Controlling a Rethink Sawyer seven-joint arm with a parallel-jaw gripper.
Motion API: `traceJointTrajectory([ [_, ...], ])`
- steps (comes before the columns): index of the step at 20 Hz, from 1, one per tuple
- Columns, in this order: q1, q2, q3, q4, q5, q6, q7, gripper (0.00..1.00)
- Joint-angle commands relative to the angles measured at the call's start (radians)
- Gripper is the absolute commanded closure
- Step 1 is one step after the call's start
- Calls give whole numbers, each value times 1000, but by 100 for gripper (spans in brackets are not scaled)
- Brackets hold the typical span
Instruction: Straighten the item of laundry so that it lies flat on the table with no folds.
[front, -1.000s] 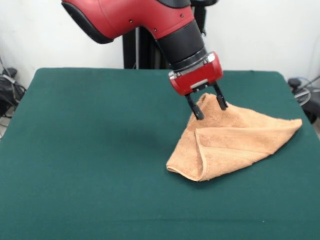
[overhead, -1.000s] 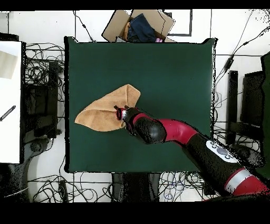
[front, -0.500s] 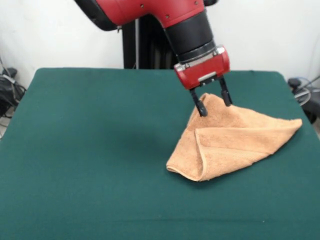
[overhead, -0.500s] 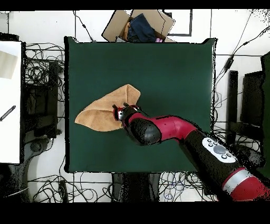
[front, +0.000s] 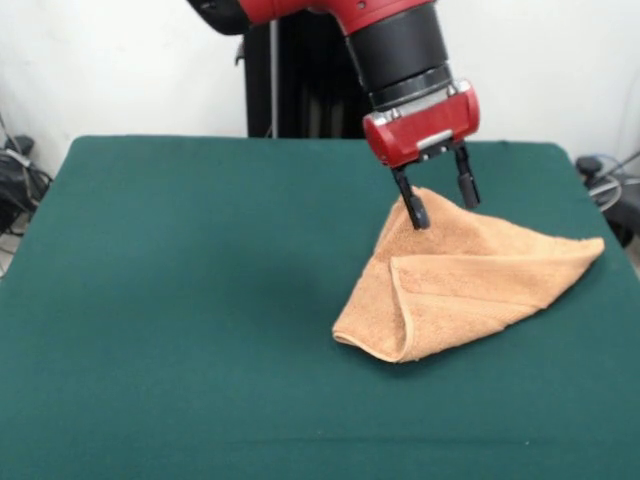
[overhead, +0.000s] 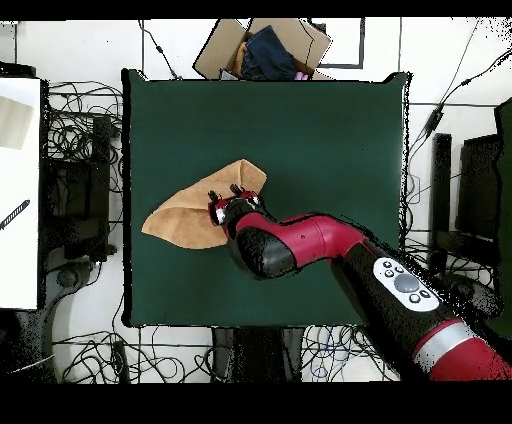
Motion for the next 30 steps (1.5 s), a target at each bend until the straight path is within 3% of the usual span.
traceJointTrajectory([
  [1, 7, -17, -59, -63, -84, -36, 45, 0],
  [11, -62, 4, 10, -63, -72, 31, 20, 0],
  [20, -190, 46, 122, -64, -47, 140, -62, 0],
  [25, -250, 105, 161, -84, -53, 183, -102, 0],
  [30, -258, 244, 180, -111, -33, 210, -85, 0],
])
